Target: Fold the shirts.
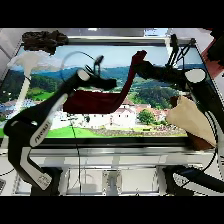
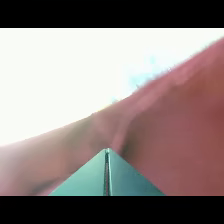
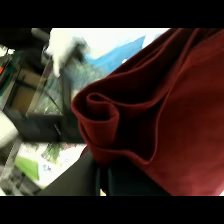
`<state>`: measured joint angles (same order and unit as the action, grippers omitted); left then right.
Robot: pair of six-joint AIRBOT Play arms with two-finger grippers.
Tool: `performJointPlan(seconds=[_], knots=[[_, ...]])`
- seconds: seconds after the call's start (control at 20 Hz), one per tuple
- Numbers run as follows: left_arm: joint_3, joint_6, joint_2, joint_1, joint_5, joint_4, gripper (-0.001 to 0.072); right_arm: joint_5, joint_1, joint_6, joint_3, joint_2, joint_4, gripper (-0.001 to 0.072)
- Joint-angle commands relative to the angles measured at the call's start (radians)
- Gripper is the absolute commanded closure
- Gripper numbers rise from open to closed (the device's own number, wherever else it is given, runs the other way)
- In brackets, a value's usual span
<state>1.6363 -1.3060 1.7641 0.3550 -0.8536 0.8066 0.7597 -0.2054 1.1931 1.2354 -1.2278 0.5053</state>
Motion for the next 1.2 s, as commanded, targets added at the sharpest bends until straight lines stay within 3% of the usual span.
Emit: performJointPlan(seconds=[0.0, 0.2, 0.4, 0.55, 0.6, 0.7, 0.8, 1.0, 1.15], knots=[[0.095, -0.068, -0.062, -0.169, -0.194, 0.111, 0.0697, -0.072, -0.116, -0.004, 0.008, -0.029, 0.002, 0.0685], [0.097, -0.054, -0.143, -0.335, -0.299, 0.110, 0.0697, -0.232, -0.328, -0.002, 0.063, -0.199, -0.052, 0.0685], [0.097, -0.002, -0.165, -0.401, -0.389, 0.117, 0.0697, -0.322, -0.499, -0.004, 0.306, -0.464, -0.065, 0.0686], [0.097, -0.002, -0.165, -0.404, -0.412, 0.156, 0.0697, -0.307, -0.531, 0.092, 0.426, -0.625, -0.080, 0.0682], [0.097, -0.001, -0.165, -0.404, -0.412, 0.160, 0.0698, -0.303, -0.531, 0.109, 0.426, -0.647, -0.079, 0.0654], [0.097, 0.013, -0.165, -0.404, -0.412, 0.163, 0.0697, -0.290, -0.525, 0.126, 0.426, -0.667, -0.078, 0.0317], [0.097, 0.017, -0.165, -0.404, -0.412, 0.163, 0.0697, -0.281, -0.503, 0.125, 0.429, -0.665, -0.083, 0.0302], [0.096, 0.022, -0.165, -0.404, -0.431, 0.163, 0.0697, -0.114, -0.369, 0.124, 0.431, -0.649, -0.010, 0.0303], [0.097, 0.024, -0.165, -0.404, -0.423, 0.163, 0.0697, 0.163, -0.196, 0.268, 0.431, -0.634, 0.182, 0.0303]])
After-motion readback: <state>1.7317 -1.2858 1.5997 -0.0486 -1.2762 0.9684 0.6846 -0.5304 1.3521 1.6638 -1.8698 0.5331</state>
